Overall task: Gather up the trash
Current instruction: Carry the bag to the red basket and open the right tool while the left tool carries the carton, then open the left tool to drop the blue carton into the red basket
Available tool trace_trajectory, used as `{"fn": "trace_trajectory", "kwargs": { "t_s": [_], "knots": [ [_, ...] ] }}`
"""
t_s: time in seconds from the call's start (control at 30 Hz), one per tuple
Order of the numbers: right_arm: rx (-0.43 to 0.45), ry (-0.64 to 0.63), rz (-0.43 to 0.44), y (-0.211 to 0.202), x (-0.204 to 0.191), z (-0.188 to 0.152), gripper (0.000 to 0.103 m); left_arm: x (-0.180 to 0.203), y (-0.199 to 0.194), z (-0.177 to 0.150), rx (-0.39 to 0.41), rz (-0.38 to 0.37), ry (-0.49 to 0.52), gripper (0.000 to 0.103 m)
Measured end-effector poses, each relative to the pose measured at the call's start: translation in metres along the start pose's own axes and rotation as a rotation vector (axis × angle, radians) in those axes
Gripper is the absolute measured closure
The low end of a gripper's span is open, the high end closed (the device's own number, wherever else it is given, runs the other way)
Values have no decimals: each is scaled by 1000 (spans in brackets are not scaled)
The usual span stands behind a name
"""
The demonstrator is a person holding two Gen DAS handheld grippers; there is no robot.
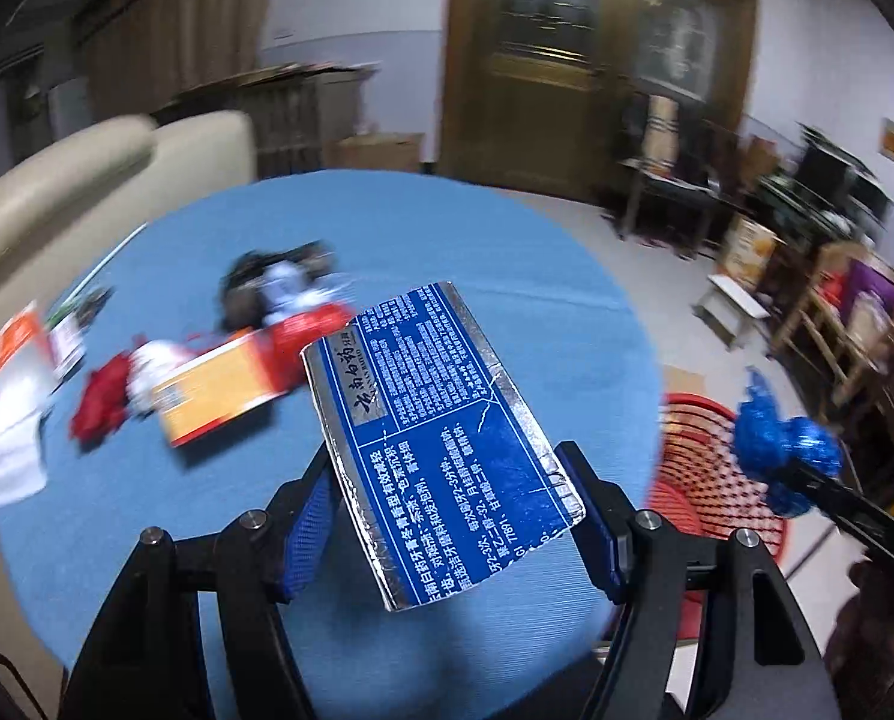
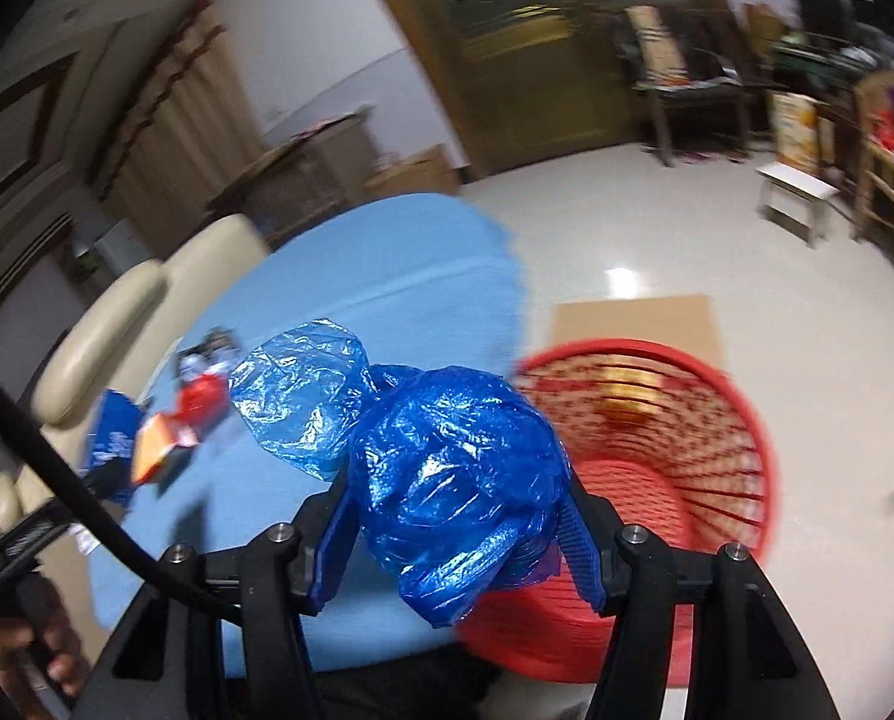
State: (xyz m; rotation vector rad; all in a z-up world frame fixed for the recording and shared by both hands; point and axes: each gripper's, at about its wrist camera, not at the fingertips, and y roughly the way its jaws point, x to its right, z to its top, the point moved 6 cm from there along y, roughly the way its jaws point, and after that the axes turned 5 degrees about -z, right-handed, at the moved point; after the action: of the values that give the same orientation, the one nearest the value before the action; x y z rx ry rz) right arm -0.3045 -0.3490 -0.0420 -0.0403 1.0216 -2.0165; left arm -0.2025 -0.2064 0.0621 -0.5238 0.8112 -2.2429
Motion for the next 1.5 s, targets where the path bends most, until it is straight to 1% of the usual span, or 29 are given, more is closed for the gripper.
{"fn": "trace_trajectory", "kwargs": {
  "t_s": [0.13, 0.23, 0.3, 0.33, 0.37, 0.43, 0.57, 0.83, 0.93, 0.97, 1.03, 1.1, 1.2, 1.3, 1.4, 1.5],
  "knots": [
    [-21, 45, -84, 1, 40, -2, 39, 44, 4, 5, 1, -75, 80, 32],
    [-33, 52, -117, 4, 55, -1, 38, 71, 10, 8, -3, -121, 127, 32],
    [-65, 51, -142, 10, 60, -3, 36, 84, 13, 10, -6, -142, 150, 32],
    [-74, 60, -145, 12, 63, -4, 33, 93, 15, 11, -11, -155, 165, 32],
    [-84, 69, -149, 14, 65, -4, 27, 97, 18, 11, -14, -163, 174, 31],
    [-92, 90, -162, 17, 69, -1, 25, 111, 23, 11, -25, -184, 199, 31],
    [-50, 115, -165, 2, 80, 1, 24, 131, 35, 9, -51, -215, 241, 31],
    [45, 214, -178, -28, 112, 25, 24, 167, 58, 3, -115, -268, 300, 31],
    [62, 235, -180, -34, 119, 31, 24, 185, 67, -1, -137, -291, 322, 28],
    [67, 237, -182, -36, 121, 32, 24, 190, 69, -3, -146, -296, 331, 25],
    [72, 240, -189, -39, 125, 33, 24, 199, 76, -6, -169, -294, 365, 24],
    [74, 244, -194, -40, 128, 34, 24, 197, 79, -8, -175, -276, 370, 24],
    [82, 250, -202, -43, 131, 35, 24, 185, 78, -4, -185, -286, 322, 24],
    [82, 256, -204, -43, 132, 36, 24, 160, 73, 3, -169, -268, 258, 24],
    [77, 243, -200, -40, 126, 36, 24, 128, 63, 6, -147, -242, 187, 24],
    [66, 221, -187, -35, 114, 36, 24, 92, 55, 4, -131, -197, 118, 24]
  ]
}}
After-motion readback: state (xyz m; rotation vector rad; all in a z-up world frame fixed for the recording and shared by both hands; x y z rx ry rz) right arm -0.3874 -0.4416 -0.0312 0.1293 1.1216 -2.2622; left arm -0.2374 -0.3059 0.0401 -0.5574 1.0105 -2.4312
